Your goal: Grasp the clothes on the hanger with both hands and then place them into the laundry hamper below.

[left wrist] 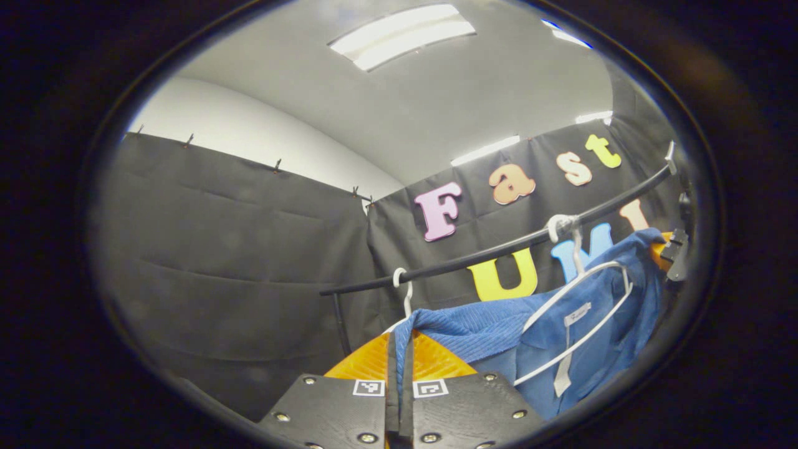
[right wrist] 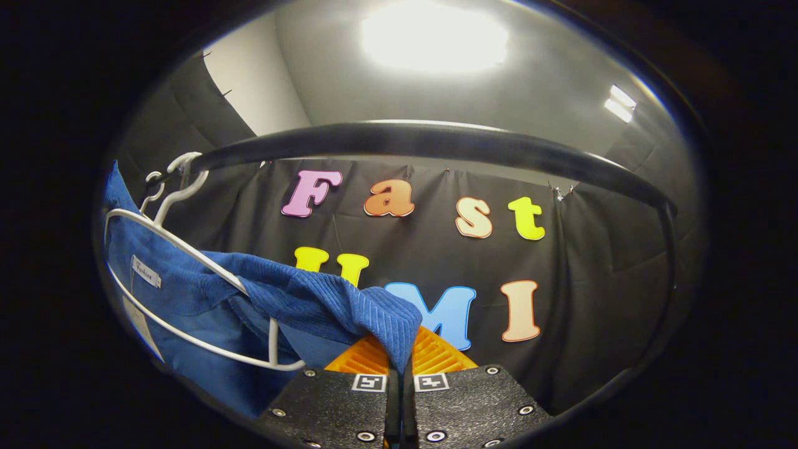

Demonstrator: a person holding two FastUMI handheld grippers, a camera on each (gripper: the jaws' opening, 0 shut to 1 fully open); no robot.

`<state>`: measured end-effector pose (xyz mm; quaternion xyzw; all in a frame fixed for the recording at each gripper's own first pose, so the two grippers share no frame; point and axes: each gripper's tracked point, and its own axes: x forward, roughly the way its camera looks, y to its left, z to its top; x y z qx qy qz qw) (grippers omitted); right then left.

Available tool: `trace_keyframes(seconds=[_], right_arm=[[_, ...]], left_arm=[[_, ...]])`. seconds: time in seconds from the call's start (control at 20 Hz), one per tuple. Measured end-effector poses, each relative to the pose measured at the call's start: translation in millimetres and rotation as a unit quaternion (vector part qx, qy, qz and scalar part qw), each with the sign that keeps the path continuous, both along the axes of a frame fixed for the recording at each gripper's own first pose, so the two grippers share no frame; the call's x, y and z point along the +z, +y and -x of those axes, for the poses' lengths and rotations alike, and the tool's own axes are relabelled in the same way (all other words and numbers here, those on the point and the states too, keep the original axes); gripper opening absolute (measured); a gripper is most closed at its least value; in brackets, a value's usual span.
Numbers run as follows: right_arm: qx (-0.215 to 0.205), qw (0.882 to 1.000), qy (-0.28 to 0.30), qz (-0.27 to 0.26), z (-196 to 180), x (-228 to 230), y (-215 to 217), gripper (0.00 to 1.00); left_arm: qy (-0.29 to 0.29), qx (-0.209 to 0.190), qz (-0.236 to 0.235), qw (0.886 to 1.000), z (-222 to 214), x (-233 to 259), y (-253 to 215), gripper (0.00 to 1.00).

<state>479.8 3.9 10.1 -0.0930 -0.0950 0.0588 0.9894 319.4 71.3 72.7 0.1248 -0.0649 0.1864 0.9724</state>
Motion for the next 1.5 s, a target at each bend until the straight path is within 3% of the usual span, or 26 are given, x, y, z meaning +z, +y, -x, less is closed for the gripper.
trace_keyframes(seconds=[0.15,0.45,0.65,1.1,1.5], right_arm=[[-0.012,0.999,0.014,0.026,-11.1,-18.8,-3.7,0.02],[-0.018,0.997,0.027,0.069,-15.1,-43.1,-4.4,0.02],[-0.009,0.996,0.024,0.088,-15.8,-45.3,-1.1,0.02],[-0.002,0.998,-0.002,0.070,-26.0,-23.6,2.8,0.02],[-0.017,0.998,0.033,0.059,-13.7,-48.4,-7.4,0.01]], left_arm=[[0.014,0.001,0.013,1.000,-9.5,-19.1,9.6,0.01],[0.039,-0.013,-0.004,0.999,-17.5,-44.2,21.1,0.02],[0.042,-0.016,-0.045,0.998,-29.8,-27.8,36.6,0.01],[0.025,-0.022,-0.139,0.990,-44.4,22.2,41.5,0.02],[0.063,-0.048,-0.052,0.996,-35.3,-61.7,31.6,0.02]])
